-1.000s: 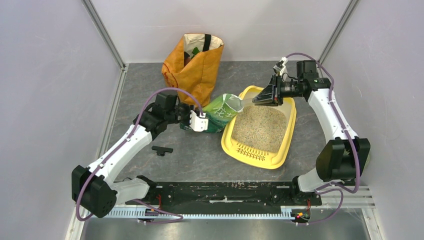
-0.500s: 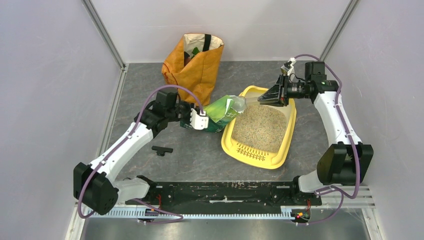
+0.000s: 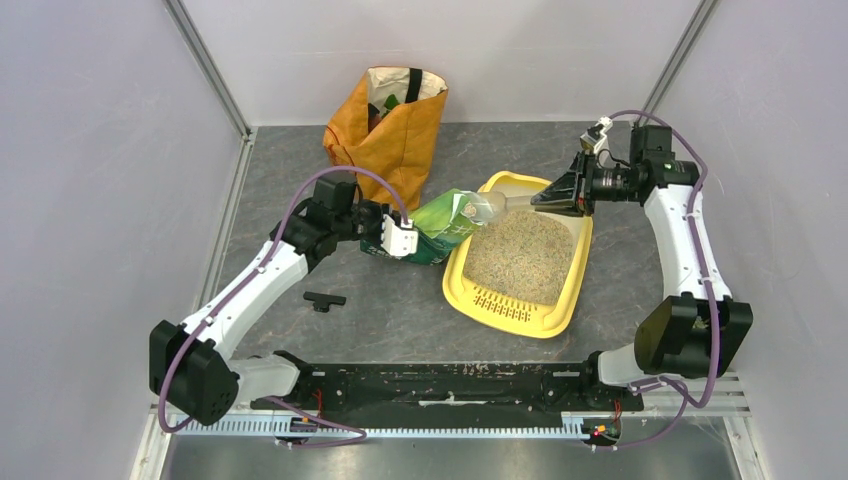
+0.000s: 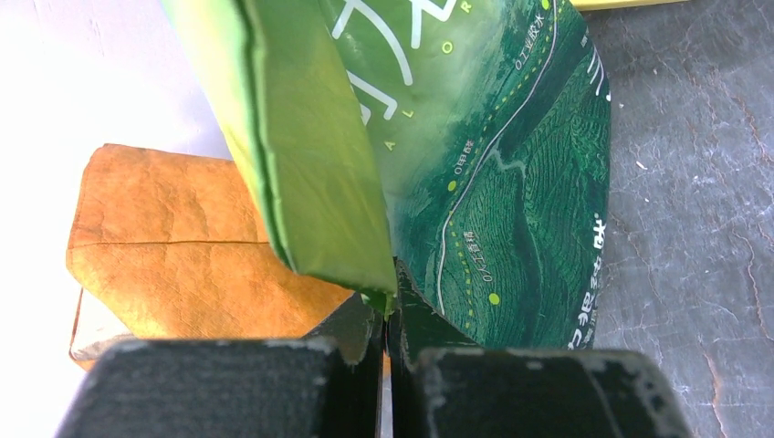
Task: Fill the litter box with clean litter
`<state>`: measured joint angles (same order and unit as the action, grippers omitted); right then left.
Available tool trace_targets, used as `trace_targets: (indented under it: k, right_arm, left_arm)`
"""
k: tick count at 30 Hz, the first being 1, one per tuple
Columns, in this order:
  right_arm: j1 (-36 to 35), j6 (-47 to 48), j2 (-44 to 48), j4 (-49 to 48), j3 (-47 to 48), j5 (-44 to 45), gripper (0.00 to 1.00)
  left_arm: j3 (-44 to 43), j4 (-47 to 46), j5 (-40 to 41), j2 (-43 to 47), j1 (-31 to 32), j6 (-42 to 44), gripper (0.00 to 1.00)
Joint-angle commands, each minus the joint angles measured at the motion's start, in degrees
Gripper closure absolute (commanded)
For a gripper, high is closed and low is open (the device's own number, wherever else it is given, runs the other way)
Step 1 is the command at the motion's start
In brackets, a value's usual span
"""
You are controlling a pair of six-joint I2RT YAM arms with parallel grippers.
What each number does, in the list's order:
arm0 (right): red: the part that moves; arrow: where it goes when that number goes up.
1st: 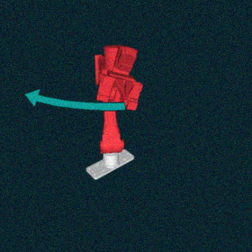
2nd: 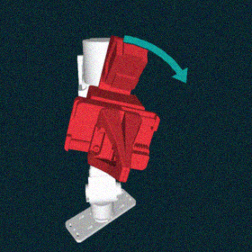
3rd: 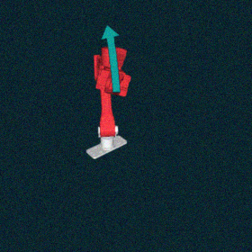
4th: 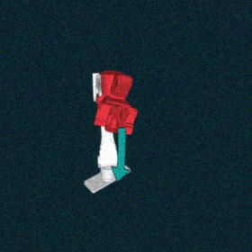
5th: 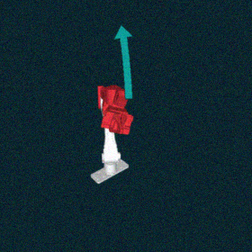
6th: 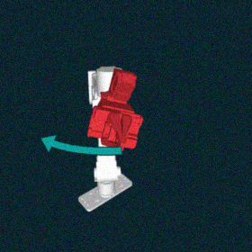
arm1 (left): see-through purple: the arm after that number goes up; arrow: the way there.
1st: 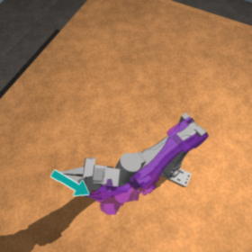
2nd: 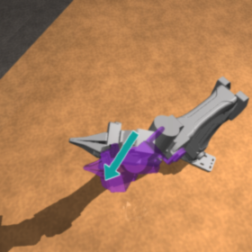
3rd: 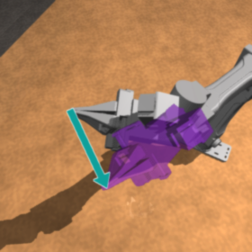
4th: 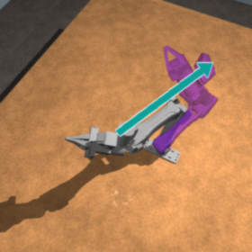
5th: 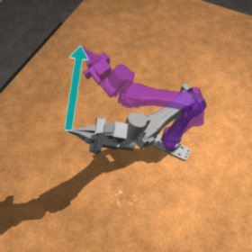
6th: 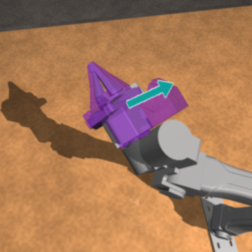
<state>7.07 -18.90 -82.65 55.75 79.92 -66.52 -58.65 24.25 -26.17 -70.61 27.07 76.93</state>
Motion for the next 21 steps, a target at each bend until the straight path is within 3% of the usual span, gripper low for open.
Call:
trace_targets:
  k: [1, 9, 21]
  right_arm:
    - [0.5, 4.7, 0.9, 6.3, 4.5, -0.5, 1.0]
    - [2.1, 9.7, -0.5, 12.6, 7.6, -2.2, 1.0]
    - [10.3, 20.0, -1.2, 24.7, 10.1, -6.5, 1.0]
  left_arm:
    - [-4.5, -6.3, -1.2, 1.0, -0.6, 1.1, 0.98]
    - [-5.2, -6.8, -1.0, 0.5, -0.6, 0.3, 0.98]
    - [-5.9, -6.7, -1.9, -0.5, -0.6, -0.4, 0.98]
